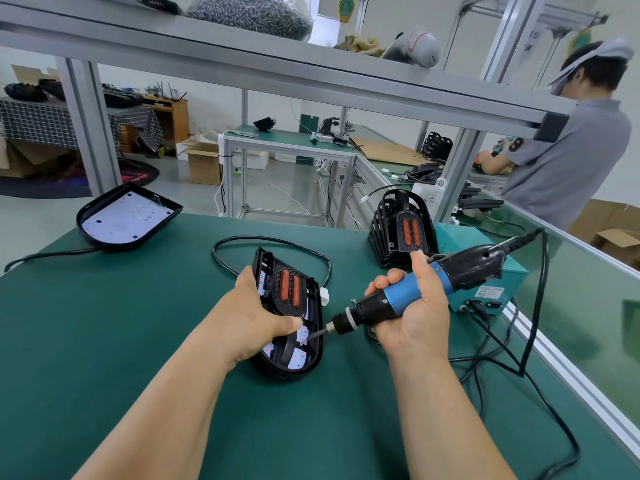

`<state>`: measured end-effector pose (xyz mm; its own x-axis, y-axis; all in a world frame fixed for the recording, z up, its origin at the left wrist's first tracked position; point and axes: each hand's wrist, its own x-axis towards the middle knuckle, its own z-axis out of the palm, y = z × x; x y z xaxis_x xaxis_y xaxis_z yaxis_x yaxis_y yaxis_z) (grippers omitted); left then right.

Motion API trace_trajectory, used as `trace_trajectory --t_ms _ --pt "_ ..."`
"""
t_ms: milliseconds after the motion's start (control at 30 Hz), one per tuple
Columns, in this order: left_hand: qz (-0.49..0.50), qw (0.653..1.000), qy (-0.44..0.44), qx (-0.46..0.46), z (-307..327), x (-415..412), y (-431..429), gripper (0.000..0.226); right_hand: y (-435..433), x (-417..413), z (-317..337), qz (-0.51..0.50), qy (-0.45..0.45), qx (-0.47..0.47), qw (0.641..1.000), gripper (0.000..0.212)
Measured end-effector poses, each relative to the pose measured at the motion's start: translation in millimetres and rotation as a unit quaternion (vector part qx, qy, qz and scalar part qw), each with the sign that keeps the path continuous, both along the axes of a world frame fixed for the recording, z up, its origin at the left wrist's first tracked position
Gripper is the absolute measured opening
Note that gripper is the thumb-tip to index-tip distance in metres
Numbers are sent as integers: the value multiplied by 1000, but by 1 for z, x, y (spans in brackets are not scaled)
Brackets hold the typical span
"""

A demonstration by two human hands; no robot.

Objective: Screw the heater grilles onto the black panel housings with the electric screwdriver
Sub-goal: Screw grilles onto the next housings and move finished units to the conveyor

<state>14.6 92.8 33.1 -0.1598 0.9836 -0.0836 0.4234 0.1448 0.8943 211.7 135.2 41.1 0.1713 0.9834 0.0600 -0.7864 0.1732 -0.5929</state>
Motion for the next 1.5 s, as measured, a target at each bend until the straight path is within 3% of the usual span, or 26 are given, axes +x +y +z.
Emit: trace_trajectory --t_ms 167,467,733,1133,1367,1500 --pt "0 1000 6 8 -1 0 0 60 0 0 -2 4 0 5 1000 14" --pt "-1 1000 2 2 -2 -2 0 59 1 1 -1 3 1 5 1000 26" --pt "9 999 -41 -14 -4 -4 -2 57 5 21 1 -39 76 -58 995 17" --pt "-1 998 -62 -34 -4 -7 -2 73 7 18 -2 -7 72 -88 994 18" --pt "1 998 -50 -41 -2 -11 -4 66 7 23 0 -12 80 -95 992 19" --pt "8 998 -47 -37 -1 -8 -5 46 7 22 0 1 69 -104 992 20"
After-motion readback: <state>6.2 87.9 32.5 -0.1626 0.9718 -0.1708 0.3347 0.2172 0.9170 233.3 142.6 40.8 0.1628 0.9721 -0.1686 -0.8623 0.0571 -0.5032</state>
